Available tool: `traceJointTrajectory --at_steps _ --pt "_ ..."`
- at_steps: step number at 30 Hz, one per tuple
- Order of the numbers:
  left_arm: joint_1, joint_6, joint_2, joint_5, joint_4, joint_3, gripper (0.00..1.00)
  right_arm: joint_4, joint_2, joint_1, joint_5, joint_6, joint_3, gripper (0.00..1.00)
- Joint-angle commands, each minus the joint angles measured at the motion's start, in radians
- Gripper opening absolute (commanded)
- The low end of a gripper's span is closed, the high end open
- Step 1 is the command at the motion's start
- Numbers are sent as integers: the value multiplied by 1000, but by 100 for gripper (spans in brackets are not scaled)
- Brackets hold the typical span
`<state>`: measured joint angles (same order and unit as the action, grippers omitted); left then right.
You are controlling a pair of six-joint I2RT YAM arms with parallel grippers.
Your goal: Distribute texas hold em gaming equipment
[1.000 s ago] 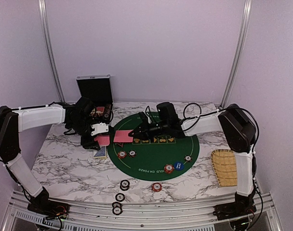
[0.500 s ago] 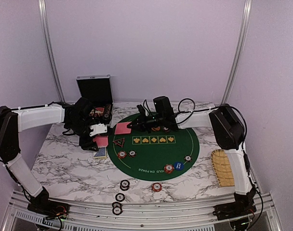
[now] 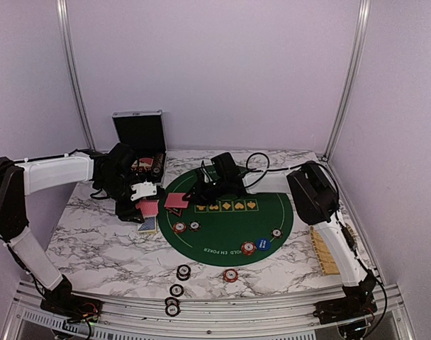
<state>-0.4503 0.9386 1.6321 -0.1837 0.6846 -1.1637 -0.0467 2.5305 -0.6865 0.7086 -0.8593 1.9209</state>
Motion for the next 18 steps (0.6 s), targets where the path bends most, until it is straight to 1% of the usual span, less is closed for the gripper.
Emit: traceJointTrajectory --at_steps 1,3,5,6,8,11,13,15,18 --pt "1 -16 -38 -29 33 -10 3 -131 -30 -8 -83 102 42 22" --pt "-2 -19 -40 -30 34 -12 3 -160 -48 -8 -106 129 31 29" --pt "-5 -22 -41 -31 36 -16 3 -188 -70 -9 -128 154 20 39" --pt "-6 -25 -42 -32 37 -17 3 -197 -85 -9 -139 167 13 43" --pt "-8 -29 -43 -33 39 -19 3 -200 -113 -7 -154 180 -12 49" --pt "-8 -33 -44 -33 41 -21 3 -214 -158 -5 -188 196 -52 62" --pt "-10 -38 -42 -33 42 -23 3 -212 -197 -4 -199 203 -84 68" --pt "-10 -47 -39 -33 43 -28 3 -166 -247 -4 -191 190 -145 73" --pt "-11 -61 -32 -33 45 -42 3 -32 -321 -11 -153 126 -249 80"
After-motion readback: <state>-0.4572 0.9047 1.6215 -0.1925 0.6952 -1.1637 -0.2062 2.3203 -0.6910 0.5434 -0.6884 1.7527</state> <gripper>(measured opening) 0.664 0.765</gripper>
